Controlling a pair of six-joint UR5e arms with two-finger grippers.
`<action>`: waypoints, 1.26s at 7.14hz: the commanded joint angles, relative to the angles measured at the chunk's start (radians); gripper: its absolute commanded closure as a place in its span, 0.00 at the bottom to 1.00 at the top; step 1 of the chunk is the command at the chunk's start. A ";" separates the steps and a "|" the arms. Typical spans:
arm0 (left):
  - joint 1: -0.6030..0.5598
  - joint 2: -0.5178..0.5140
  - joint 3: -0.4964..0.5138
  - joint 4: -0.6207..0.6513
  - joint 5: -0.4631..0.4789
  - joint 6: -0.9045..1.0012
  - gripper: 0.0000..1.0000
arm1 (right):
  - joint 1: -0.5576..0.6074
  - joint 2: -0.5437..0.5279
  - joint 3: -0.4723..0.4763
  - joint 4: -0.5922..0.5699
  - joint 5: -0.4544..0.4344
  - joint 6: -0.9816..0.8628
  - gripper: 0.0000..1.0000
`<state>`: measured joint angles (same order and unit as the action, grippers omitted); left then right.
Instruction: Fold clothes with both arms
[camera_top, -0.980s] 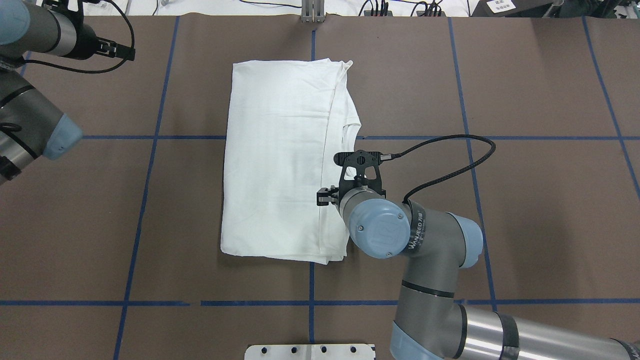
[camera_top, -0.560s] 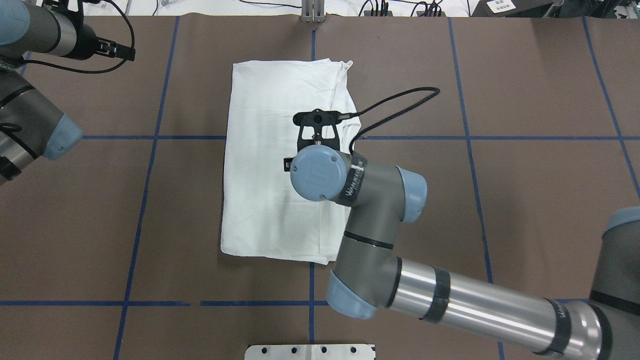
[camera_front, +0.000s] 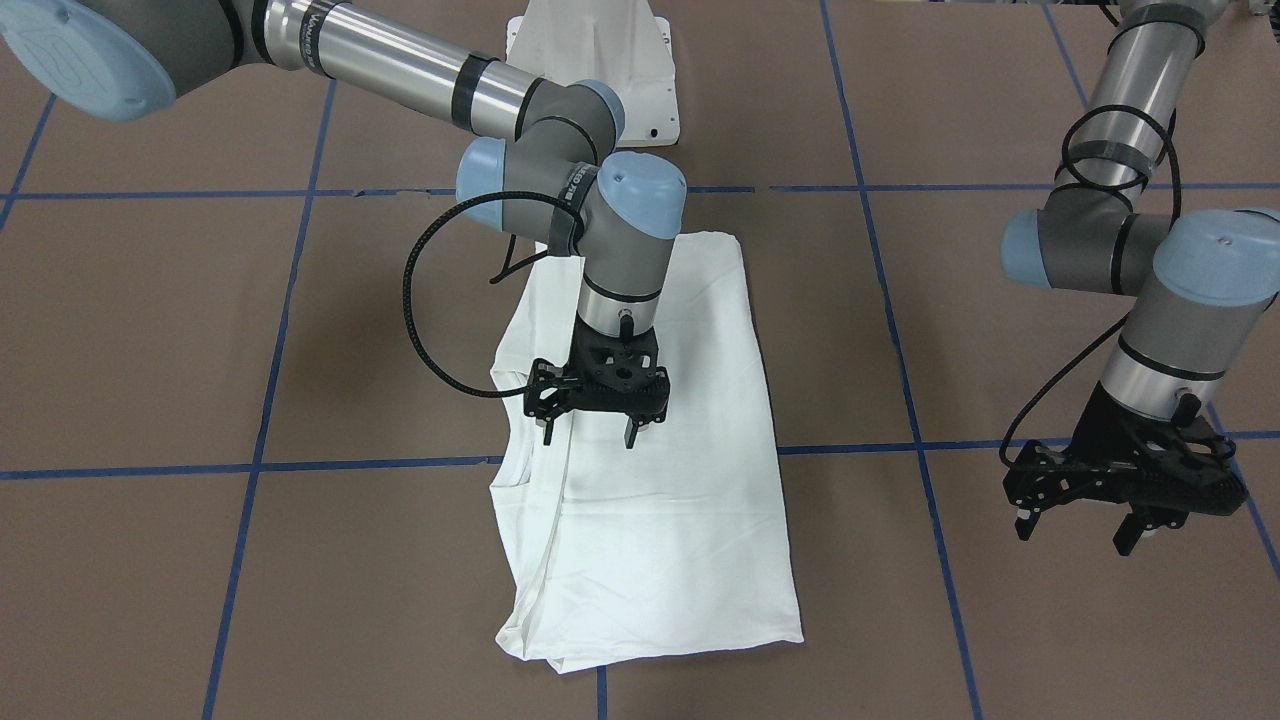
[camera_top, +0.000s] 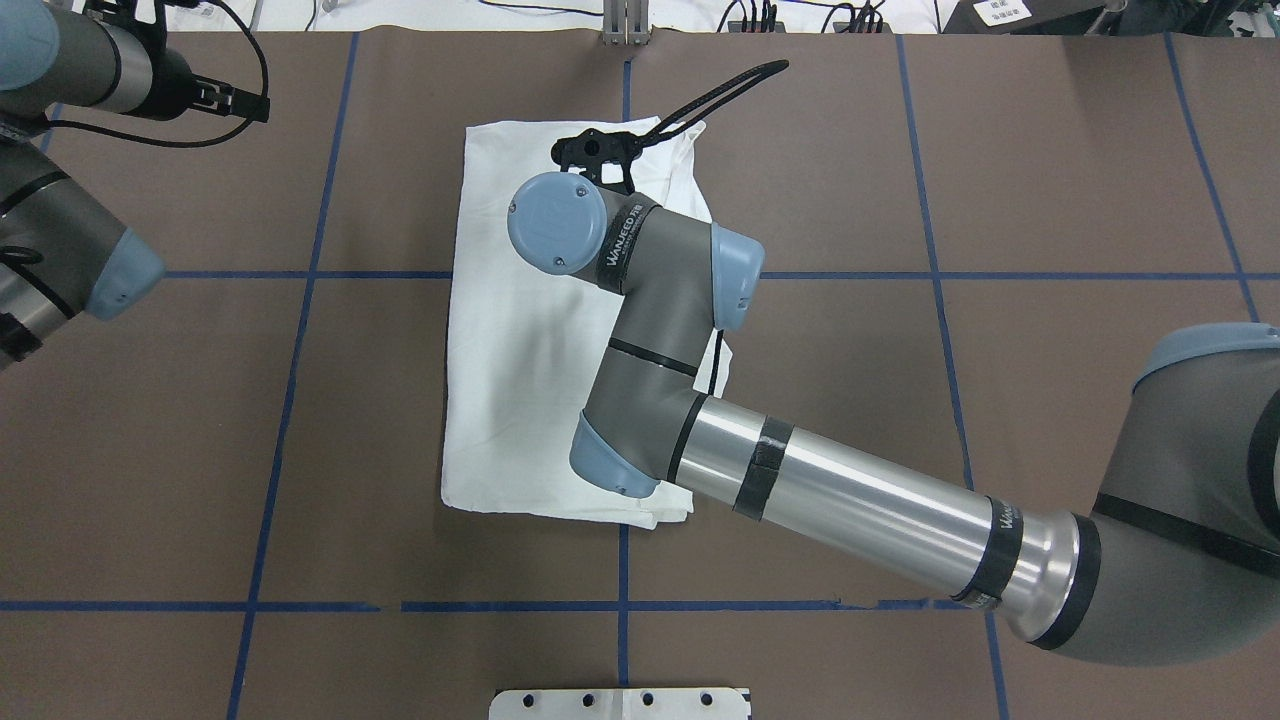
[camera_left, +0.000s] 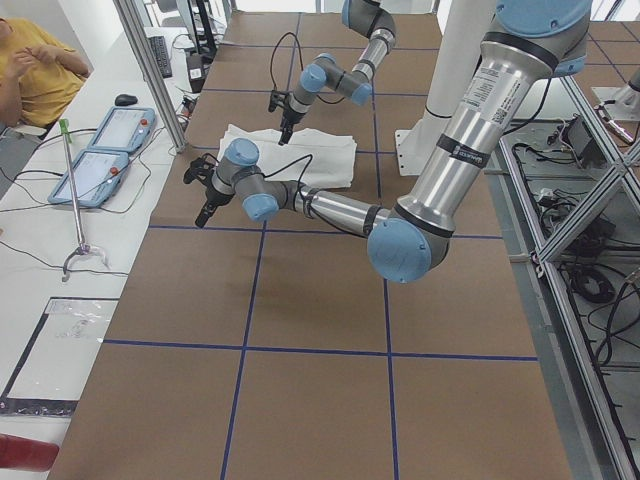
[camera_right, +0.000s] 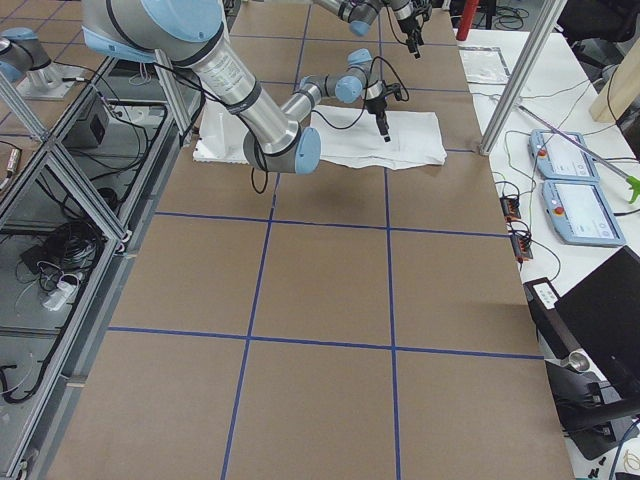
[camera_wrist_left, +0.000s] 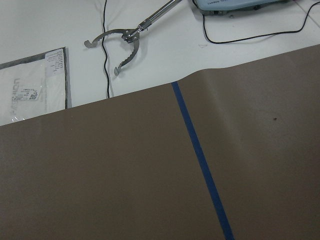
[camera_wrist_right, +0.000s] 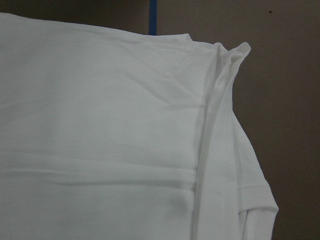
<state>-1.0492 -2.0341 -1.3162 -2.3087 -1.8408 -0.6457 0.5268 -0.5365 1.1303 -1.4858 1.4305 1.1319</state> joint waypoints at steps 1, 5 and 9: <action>0.000 0.000 -0.002 0.000 0.000 0.000 0.00 | 0.006 -0.014 -0.023 -0.007 -0.001 -0.087 0.00; 0.000 0.000 -0.003 0.000 0.000 -0.020 0.00 | 0.004 -0.049 -0.023 -0.010 -0.001 -0.087 0.00; 0.001 0.000 -0.005 0.000 0.000 -0.043 0.00 | 0.005 -0.057 -0.017 -0.073 -0.002 -0.141 0.00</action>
<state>-1.0478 -2.0342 -1.3195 -2.3086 -1.8408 -0.6809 0.5309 -0.5929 1.1117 -1.5382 1.4293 1.0136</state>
